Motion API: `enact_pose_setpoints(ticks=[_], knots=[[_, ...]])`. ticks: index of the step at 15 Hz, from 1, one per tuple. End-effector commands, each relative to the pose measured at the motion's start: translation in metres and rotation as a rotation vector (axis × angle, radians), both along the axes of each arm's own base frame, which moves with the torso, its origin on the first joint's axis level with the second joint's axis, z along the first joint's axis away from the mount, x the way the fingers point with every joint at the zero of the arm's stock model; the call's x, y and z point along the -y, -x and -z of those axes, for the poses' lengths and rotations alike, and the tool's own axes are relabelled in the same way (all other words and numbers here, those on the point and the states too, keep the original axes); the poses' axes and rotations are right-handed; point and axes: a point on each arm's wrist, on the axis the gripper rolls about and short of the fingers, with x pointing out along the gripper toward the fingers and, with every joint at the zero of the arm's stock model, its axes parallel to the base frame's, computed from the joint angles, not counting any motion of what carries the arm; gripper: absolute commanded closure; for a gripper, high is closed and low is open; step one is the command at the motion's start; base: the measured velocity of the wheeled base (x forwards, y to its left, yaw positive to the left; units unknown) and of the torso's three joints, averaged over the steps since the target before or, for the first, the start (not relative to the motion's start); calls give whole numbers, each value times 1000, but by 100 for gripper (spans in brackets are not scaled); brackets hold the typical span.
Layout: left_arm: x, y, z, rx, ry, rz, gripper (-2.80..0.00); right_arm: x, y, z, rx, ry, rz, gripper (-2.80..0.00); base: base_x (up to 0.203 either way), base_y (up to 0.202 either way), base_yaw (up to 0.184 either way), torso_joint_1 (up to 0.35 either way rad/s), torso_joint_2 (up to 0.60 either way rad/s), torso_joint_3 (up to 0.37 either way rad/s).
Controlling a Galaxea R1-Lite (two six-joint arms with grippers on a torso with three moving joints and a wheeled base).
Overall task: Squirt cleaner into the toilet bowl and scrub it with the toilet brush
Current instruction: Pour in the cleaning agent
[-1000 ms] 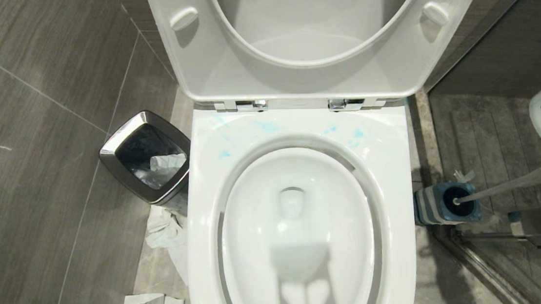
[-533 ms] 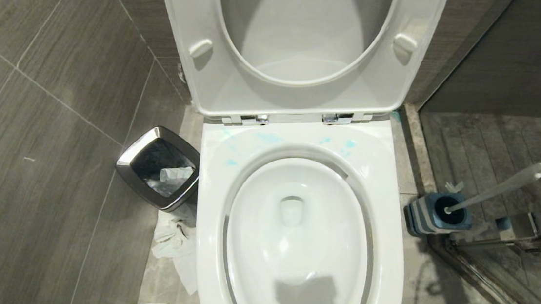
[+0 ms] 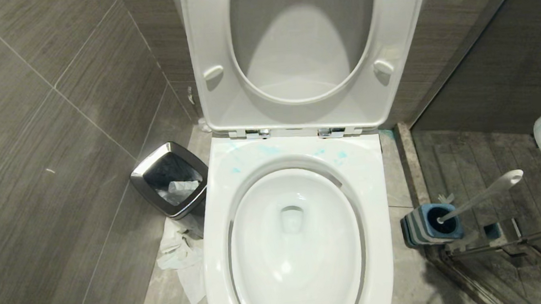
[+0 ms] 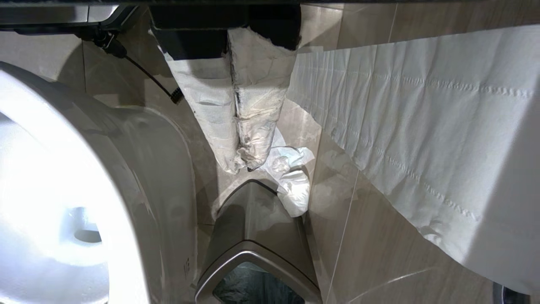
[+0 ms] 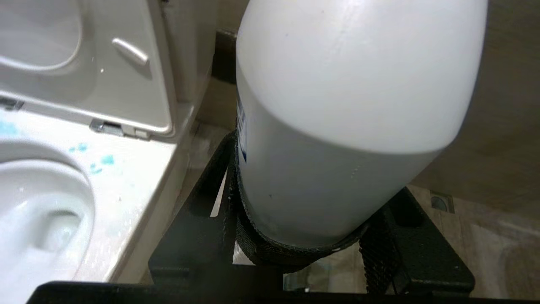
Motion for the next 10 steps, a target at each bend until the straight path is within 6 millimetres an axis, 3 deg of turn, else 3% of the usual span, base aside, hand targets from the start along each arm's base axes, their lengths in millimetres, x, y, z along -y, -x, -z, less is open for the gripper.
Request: enact_pose_setpoints(ticks=[1, 6, 10], knots=[[0, 0, 0, -2, 0, 0, 0, -1, -11, 0, -34, 27, -35, 0, 0, 0, 0, 7, -2, 41], [0, 0, 0, -1, 0, 0, 0, -15, -39, -7, -106, 77, -141, 0, 0, 0, 0, 0, 0, 0], [0, 0, 0, -2, 0, 0, 0, -34, -61, -1, -173, 117, -158, 0, 0, 0, 0, 0, 0, 0]])
